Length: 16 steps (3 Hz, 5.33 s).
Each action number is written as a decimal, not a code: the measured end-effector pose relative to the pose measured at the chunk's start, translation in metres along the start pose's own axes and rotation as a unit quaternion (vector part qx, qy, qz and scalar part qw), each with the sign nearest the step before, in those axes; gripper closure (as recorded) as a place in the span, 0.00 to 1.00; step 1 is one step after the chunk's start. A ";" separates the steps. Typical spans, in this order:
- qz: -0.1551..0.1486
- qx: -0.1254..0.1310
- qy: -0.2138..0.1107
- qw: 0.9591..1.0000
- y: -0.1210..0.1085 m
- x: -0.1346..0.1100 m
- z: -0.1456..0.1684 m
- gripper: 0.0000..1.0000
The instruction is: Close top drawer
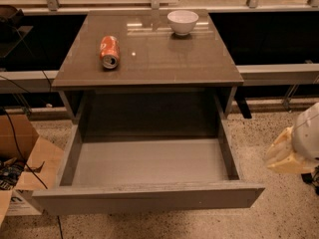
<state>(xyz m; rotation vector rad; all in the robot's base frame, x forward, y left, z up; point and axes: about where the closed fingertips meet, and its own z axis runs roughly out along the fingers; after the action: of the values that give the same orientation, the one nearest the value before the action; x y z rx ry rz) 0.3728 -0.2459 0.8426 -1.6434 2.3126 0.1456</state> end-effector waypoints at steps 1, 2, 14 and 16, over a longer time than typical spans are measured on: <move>-0.020 -0.025 0.002 0.999 0.023 0.003 0.049 1.00; -0.019 -0.062 0.003 0.998 0.044 0.012 0.100 1.00; -0.024 -0.007 -0.093 0.995 -0.080 -0.053 0.238 0.00; -0.027 -0.005 -0.107 0.994 -0.108 -0.067 0.253 0.00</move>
Offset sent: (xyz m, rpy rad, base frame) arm -0.0426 0.0426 -0.1732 0.0563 0.2020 0.0950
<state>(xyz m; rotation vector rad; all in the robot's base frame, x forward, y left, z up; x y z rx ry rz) 0.5406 -0.1582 0.6326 -1.6066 2.1091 0.3061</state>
